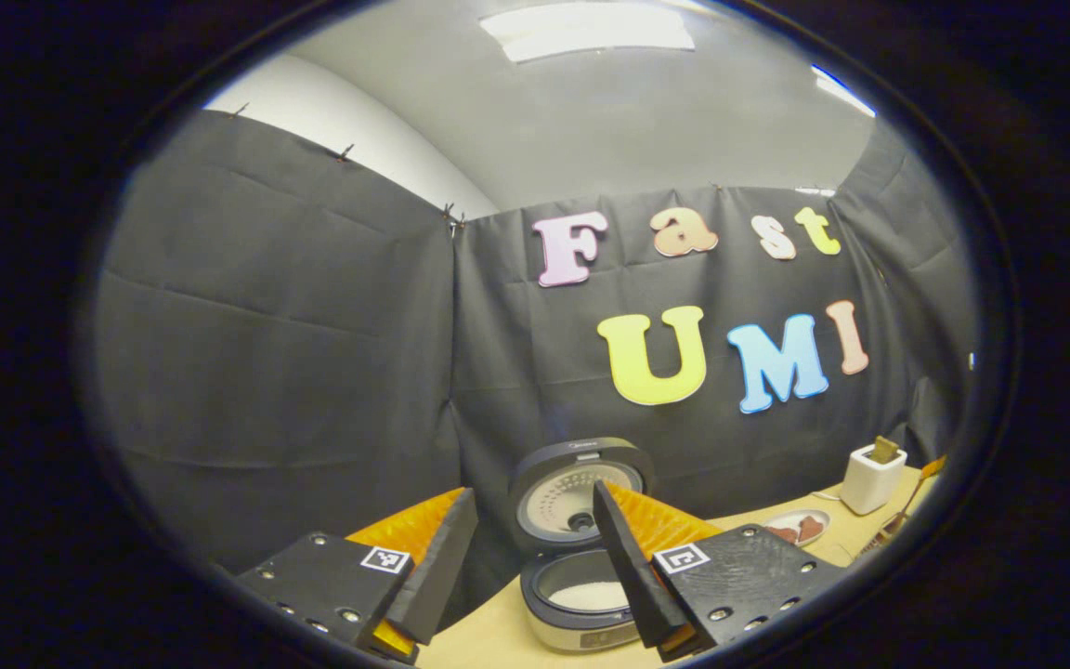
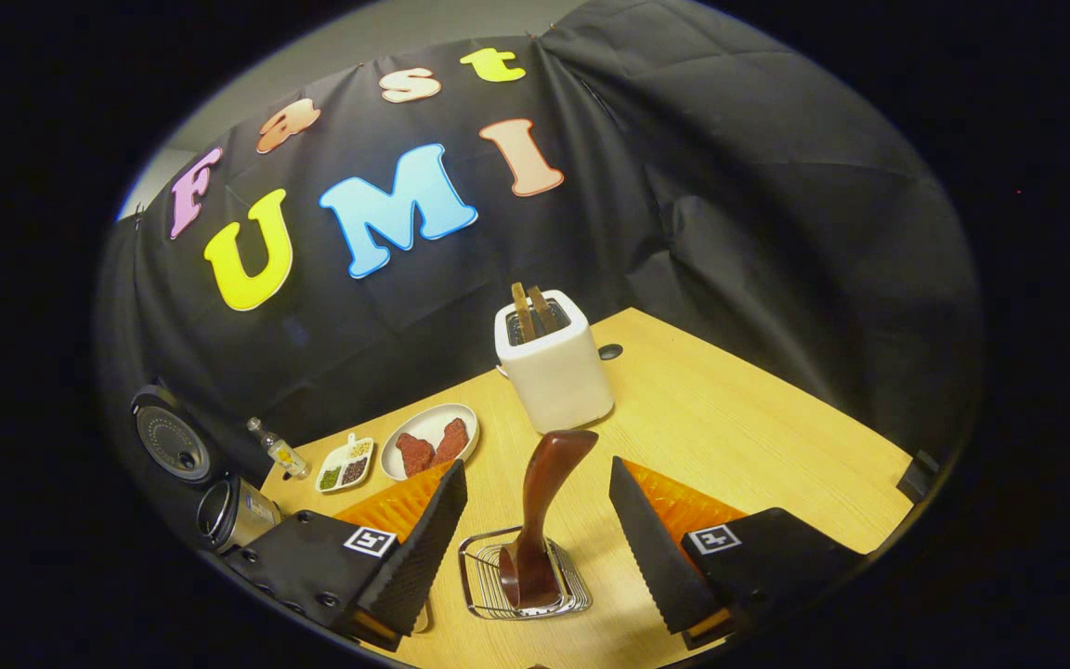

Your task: Close the left gripper, press the button to open the rice cooker; take a wooden spoon from the chopstick holder with the right hand, scoop a spoonful of rice and pour it into the rice cooker, then put the wooden spoon back into the chopstick holder.

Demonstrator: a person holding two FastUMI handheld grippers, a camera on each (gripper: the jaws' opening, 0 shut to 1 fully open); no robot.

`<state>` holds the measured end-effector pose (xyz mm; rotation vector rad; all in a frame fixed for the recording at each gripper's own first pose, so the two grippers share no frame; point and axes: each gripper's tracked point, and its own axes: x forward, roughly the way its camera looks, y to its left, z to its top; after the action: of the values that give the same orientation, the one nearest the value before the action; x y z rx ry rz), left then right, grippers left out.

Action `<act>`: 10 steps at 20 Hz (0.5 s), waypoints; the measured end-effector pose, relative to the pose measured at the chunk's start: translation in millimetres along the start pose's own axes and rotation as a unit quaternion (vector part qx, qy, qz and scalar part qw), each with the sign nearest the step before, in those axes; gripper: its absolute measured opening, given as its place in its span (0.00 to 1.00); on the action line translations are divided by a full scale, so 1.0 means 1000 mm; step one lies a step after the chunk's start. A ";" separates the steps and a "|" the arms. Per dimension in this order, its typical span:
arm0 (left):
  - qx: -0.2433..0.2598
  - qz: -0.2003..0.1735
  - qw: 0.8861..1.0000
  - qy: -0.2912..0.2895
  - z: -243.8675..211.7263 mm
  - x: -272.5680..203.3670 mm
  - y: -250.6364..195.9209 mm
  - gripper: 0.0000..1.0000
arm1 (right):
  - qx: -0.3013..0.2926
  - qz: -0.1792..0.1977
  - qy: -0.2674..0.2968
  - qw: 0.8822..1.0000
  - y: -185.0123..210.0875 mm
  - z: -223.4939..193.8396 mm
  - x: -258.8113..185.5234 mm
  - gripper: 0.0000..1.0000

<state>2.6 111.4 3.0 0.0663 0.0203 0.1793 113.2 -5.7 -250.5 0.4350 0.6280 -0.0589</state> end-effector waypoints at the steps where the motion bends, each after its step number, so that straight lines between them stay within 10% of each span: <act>1: 0.004 0.003 1.000 0.001 0.001 -0.005 0.003 0.78 | 0.005 0.000 0.007 1.000 -0.001 -0.003 0.007 0.98; 8: 0.011 0.008 1.000 0.019 -0.008 -0.016 0.010 0.78 | 0.066 0.020 0.087 0.994 0.008 -0.042 0.038 0.82; 9: 0.012 0.006 1.000 0.022 -0.010 -0.016 0.009 0.78 | 0.071 0.021 0.093 0.993 0.010 -0.045 0.040 0.57; 10: 0.013 0.005 1.000 0.025 -0.014 -0.017 0.008 0.78 | 0.073 0.021 0.098 0.992 0.011 -0.048 0.041 0.59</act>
<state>-15.9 117.3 -9.7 0.0875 0.0730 0.1900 121.4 27.2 -305.1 0.6004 0.8112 -0.0225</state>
